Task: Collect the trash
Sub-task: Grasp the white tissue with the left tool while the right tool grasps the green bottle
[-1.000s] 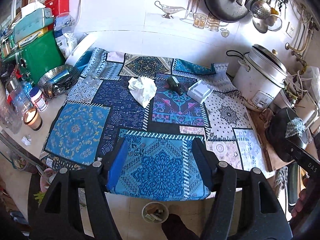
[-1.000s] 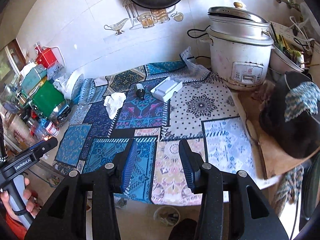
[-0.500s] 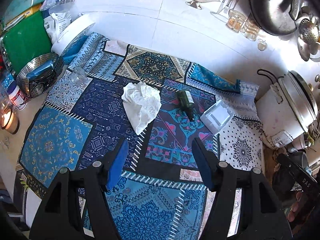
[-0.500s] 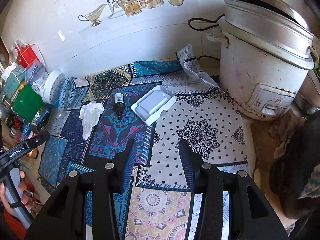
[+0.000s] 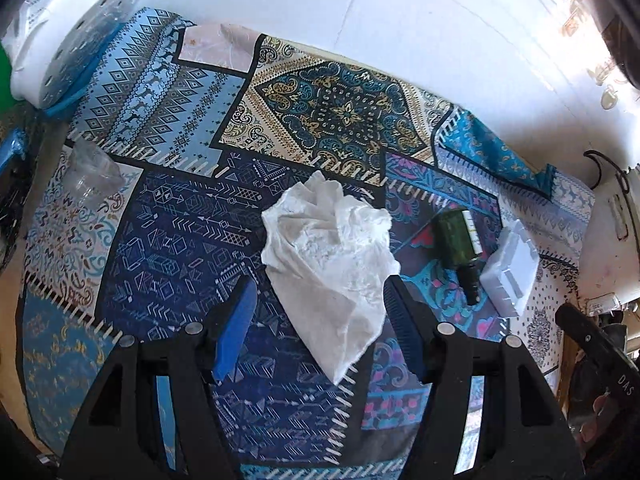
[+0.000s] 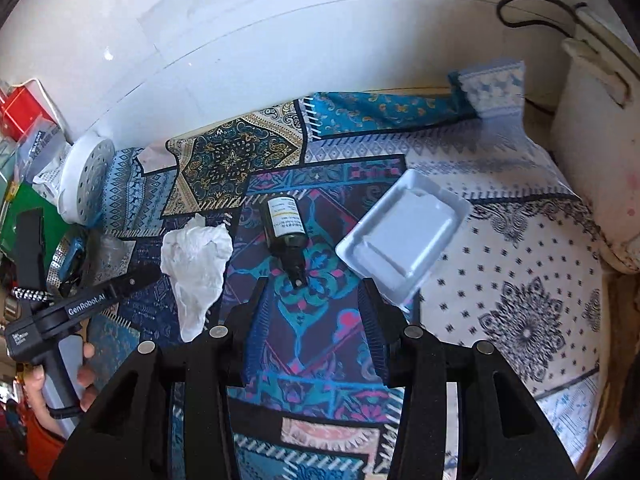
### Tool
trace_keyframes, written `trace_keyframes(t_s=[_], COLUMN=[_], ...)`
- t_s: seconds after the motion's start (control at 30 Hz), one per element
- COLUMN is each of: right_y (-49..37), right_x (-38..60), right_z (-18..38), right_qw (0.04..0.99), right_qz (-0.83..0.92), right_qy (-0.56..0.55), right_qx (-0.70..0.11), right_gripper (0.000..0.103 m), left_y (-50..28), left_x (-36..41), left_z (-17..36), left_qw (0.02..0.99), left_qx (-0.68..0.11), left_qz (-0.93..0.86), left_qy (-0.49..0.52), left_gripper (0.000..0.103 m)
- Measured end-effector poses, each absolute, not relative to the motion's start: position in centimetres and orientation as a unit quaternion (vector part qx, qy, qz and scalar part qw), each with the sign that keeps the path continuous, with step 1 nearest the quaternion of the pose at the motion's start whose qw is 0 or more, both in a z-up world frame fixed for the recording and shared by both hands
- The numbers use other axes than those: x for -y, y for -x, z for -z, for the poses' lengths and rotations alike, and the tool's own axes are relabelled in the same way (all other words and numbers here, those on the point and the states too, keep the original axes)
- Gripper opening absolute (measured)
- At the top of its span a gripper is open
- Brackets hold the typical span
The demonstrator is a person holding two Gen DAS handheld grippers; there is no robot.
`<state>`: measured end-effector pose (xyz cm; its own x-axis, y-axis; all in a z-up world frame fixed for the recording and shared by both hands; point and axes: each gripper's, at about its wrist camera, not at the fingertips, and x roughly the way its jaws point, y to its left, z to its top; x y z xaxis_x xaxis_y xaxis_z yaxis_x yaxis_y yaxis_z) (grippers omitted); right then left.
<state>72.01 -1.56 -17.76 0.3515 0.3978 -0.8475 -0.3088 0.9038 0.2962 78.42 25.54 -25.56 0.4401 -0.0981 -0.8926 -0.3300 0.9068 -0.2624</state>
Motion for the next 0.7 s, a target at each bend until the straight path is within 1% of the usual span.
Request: trace_keyframes(t_s=[0.17, 0.4, 0.43, 0.53, 0.57, 0.6, 0.67, 0.7], right_y=[-75.2, -78.0, -78.2, -78.6, -78.5, -78.4, -78.3, -78.1], right_x=[-2.2, -5.1, -5.3, -5.5, -5.4, -5.4, -5.5, -5.5], right_z=[20.2, 23.1, 23.5, 24.4, 24.5, 24.6, 25.0, 25.2], right_qw=[0.805, 0.793, 0.791, 0.783, 0.783, 0.782, 0.776, 0.774], right_qz=[-0.235, -0.233, -0.231, -0.234, -0.232, -0.233, -0.242, -0.245], right_qy=[-0.047, -0.035, -0.031, -0.032, -0.036, -0.04, -0.044, -0.048], right_qx=[-0.543, -0.561, -0.565, -0.575, -0.577, -0.577, -0.58, -0.583], right_gripper=[0.04, 0.04, 0.04, 0.04, 0.04, 0.04, 0.04, 0.039], left_y=[-80.7, -81.9, -82.1, -82.6, -82.7, -82.8, -83.0, -83.1], left_x=[-25.9, -25.9, -25.8, -25.6, -25.5, -25.4, -25.4, -25.3], left_z=[28.2, 29.4, 29.3, 29.2, 29.2, 29.1, 29.2, 29.2], left_qw=[0.813, 0.813, 0.815, 0.818, 0.818, 0.82, 0.819, 0.817], left_qx=[-0.551, -0.551, -0.549, -0.548, -0.548, -0.547, -0.548, -0.55], left_qz=[-0.05, -0.035, -0.034, -0.032, -0.031, -0.03, -0.026, -0.023], left_qy=[0.184, 0.182, 0.184, 0.174, 0.171, 0.169, 0.17, 0.171], left_gripper=[0.065, 0.064, 0.057, 0.045, 0.039, 0.036, 0.017, 0.012])
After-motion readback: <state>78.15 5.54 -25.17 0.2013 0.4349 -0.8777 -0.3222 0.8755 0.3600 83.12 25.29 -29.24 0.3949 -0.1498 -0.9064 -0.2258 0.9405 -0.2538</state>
